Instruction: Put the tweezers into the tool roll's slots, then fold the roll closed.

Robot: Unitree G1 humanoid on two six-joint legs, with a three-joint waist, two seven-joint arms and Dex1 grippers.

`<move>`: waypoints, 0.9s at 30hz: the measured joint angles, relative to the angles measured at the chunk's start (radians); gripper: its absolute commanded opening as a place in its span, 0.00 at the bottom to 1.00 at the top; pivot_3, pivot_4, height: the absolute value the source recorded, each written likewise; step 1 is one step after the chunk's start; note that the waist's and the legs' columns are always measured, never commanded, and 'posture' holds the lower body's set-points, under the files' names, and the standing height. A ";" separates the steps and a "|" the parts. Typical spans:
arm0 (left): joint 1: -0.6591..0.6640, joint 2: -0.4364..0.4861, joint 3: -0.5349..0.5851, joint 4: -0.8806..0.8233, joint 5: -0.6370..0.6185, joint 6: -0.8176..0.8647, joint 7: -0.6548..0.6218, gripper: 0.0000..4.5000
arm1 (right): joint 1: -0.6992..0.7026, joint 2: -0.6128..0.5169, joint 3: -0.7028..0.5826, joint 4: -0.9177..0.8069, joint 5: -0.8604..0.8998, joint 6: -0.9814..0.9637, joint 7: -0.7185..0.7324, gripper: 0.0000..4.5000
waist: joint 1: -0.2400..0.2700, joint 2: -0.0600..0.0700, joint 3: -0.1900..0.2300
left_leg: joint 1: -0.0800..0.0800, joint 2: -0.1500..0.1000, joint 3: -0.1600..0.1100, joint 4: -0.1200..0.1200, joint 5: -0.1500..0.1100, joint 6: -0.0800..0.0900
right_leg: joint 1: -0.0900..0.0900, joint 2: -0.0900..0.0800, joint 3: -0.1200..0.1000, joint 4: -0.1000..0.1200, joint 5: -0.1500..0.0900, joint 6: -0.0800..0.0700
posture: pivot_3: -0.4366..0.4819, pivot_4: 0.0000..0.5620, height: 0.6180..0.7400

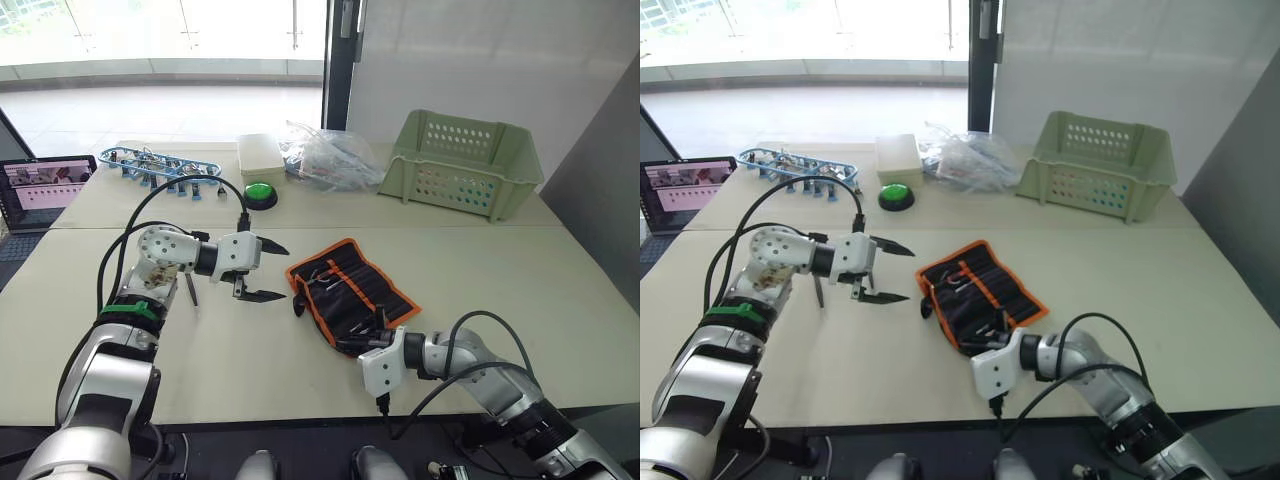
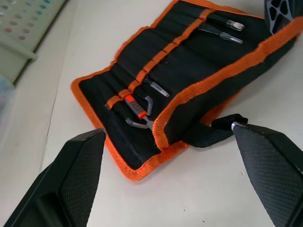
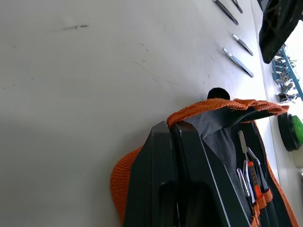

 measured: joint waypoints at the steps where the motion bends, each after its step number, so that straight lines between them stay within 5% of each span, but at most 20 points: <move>1: -0.025 -0.015 -0.006 0.055 0.019 -0.026 -0.007 1.00 | 0.000 0.000 0.000 -0.001 0.000 0.001 0.000 0.01 | 0.000 0.000 0.000 | 0.000 0.000 0.000 0.000 0.000 0.000 | 0.000 0.000 0.000 0.000 0.000 0.000 | 0.48 0.27 0.87; 5: -0.098 -0.066 -0.024 0.195 0.086 -0.101 -0.011 1.00 | 0.005 0.000 -0.002 -0.006 -0.001 0.009 0.000 0.01 | 0.001 -0.001 0.000 | 0.000 0.000 0.000 0.000 0.000 0.000 | 0.000 0.000 0.000 0.000 0.000 0.002 | 0.48 0.27 0.87; 19: -0.125 -0.096 -0.028 0.285 0.167 -0.182 -0.005 0.01 | 0.021 -0.001 -0.007 -0.037 -0.012 0.042 -0.003 0.00 | -0.001 -0.001 0.000 | 0.000 0.000 -0.001 0.002 0.000 0.000 | 0.000 0.000 0.000 0.001 0.000 0.002 | 0.48 0.27 0.87; 26: -0.125 -0.083 -0.023 0.285 0.174 -0.249 -0.024 0.00 | 0.021 0.001 -0.022 -0.044 -0.004 0.064 0.000 0.00 | 0.001 -0.001 0.000 | 0.000 0.000 -0.001 0.002 0.000 0.000 | 0.000 0.000 0.000 0.002 0.000 0.002 | 0.48 0.27 0.87; 27: -0.125 -0.082 -0.019 0.284 0.171 -0.259 -0.030 0.00 | 0.021 0.004 -0.024 -0.045 0.000 0.070 0.001 0.13 | 0.001 -0.001 0.000 | 0.000 0.000 -0.001 0.002 0.000 0.000 | 0.000 0.000 0.000 0.002 0.000 0.002 | 0.48 0.27 0.87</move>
